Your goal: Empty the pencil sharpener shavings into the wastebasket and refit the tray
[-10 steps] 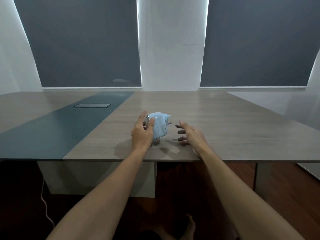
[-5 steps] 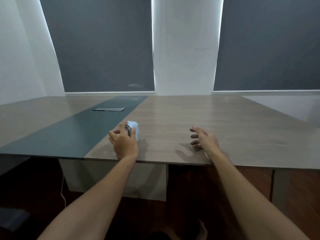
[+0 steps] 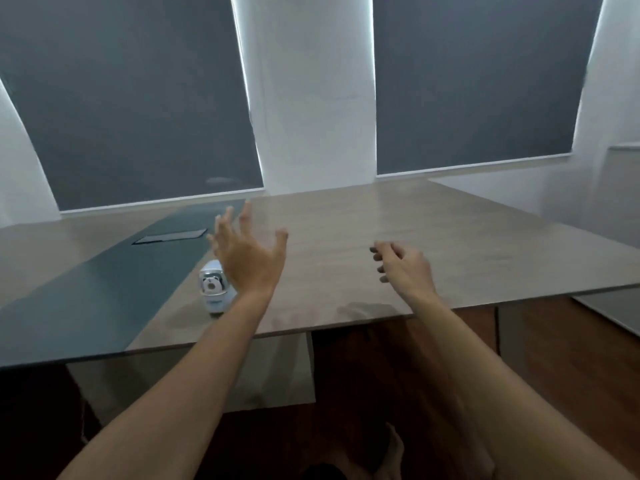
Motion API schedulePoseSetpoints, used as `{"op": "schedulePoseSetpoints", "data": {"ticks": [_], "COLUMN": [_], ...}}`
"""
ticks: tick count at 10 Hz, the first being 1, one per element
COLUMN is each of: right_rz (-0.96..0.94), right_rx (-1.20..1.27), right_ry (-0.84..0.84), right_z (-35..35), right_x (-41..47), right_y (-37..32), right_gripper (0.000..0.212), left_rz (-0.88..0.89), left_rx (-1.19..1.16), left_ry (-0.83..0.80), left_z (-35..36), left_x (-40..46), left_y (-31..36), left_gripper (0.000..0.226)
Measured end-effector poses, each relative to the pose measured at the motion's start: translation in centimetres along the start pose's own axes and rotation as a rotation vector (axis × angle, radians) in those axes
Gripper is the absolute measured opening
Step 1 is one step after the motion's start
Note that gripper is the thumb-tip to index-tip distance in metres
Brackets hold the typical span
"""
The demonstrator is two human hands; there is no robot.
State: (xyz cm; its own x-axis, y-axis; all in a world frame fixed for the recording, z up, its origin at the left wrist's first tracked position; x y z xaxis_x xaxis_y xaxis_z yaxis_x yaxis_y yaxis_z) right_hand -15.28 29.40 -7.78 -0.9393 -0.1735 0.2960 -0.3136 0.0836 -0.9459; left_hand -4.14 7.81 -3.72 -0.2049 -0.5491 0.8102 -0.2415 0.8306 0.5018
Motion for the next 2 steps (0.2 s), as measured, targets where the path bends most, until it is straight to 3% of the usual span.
{"op": "schedulePoseSetpoints", "data": {"ticks": [1,2], "right_rz": [-0.049,-0.077], "right_rx": [-0.233,-0.519], "right_ry": [0.006,-0.061], "right_z": [0.1,1.2], "right_x": [1.1,1.3], "right_y": [-1.2,-0.2], "right_gripper": [0.044,0.035], "left_rz": [0.062,0.07], "left_rx": [-0.044,0.012], "left_ry": [-0.214,-0.424], "left_z": [1.7,3.6], "left_x": [-0.9,-2.4], "left_y": [2.2,2.1], "left_gripper": [0.062,0.063]}}
Point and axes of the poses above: each hand's wrist, its own x-axis towards the middle knuckle, its own z-axis out of the palm, y = z × x, the point moved 2 cm from there along x, towards the middle knuckle, and after that the axes turned 1 degree about z, right-handed, at the moved point
